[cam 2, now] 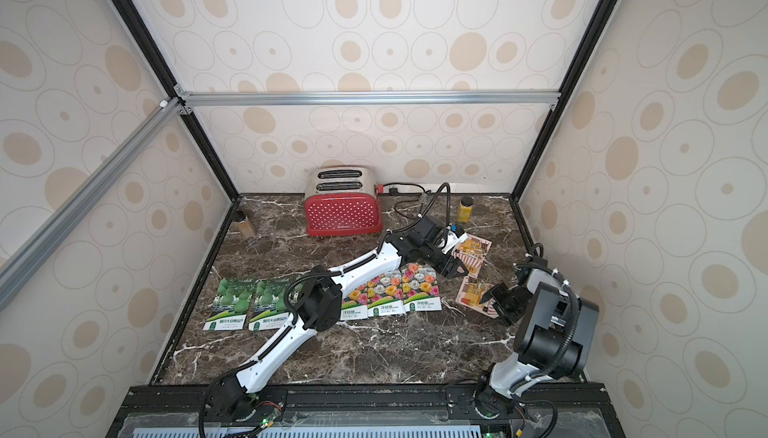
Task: Arrange the seed packets in a row
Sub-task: Pick up the seed packet from the center of the board.
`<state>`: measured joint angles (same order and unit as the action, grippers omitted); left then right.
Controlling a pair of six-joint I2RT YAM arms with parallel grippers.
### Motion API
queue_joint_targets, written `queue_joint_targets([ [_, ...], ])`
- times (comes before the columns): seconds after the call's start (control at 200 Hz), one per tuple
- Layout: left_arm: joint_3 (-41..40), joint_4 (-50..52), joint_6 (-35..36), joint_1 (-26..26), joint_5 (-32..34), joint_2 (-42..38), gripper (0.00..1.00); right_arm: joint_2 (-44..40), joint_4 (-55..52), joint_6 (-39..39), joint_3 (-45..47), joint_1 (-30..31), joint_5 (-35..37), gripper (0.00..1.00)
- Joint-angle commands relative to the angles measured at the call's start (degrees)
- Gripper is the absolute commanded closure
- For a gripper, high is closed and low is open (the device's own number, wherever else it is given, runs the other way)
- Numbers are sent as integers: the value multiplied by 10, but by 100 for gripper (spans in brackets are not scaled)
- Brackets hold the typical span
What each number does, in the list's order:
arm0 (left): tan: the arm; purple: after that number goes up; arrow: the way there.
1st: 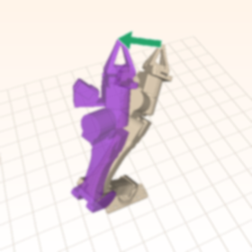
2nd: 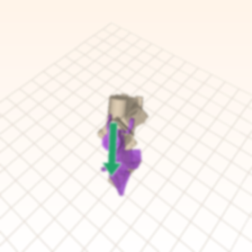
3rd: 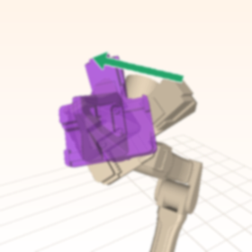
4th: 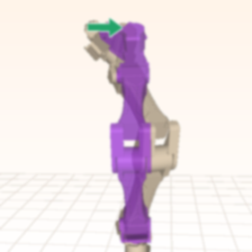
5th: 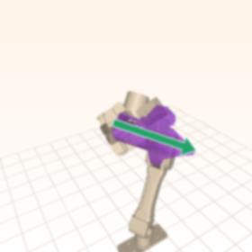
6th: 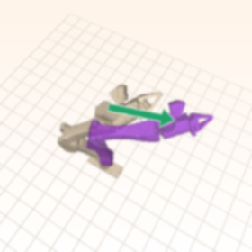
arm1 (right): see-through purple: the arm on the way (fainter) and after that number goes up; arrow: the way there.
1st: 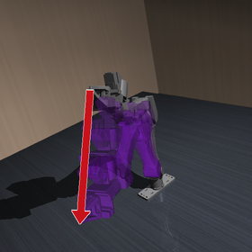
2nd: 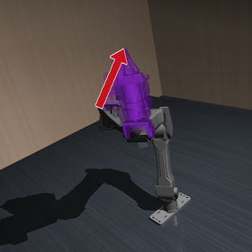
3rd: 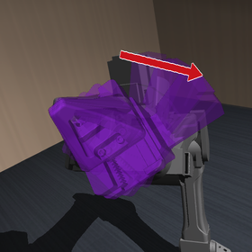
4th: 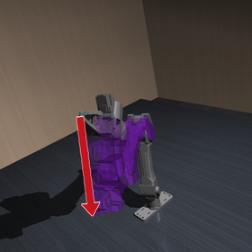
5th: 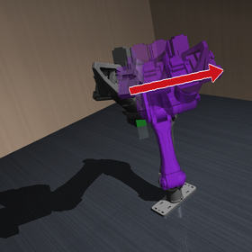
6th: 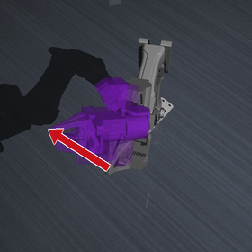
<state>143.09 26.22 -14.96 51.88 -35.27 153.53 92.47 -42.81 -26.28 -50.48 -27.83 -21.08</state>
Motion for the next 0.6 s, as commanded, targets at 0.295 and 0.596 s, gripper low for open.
queue_joint_targets([
  [0.295,31,-37,20,3,-17,45,25,132,62,-12,-102,1,9,35],
  [0.596,62,-52,15,4,3,70,20,177,75,-29,-153,34,1,35],
])
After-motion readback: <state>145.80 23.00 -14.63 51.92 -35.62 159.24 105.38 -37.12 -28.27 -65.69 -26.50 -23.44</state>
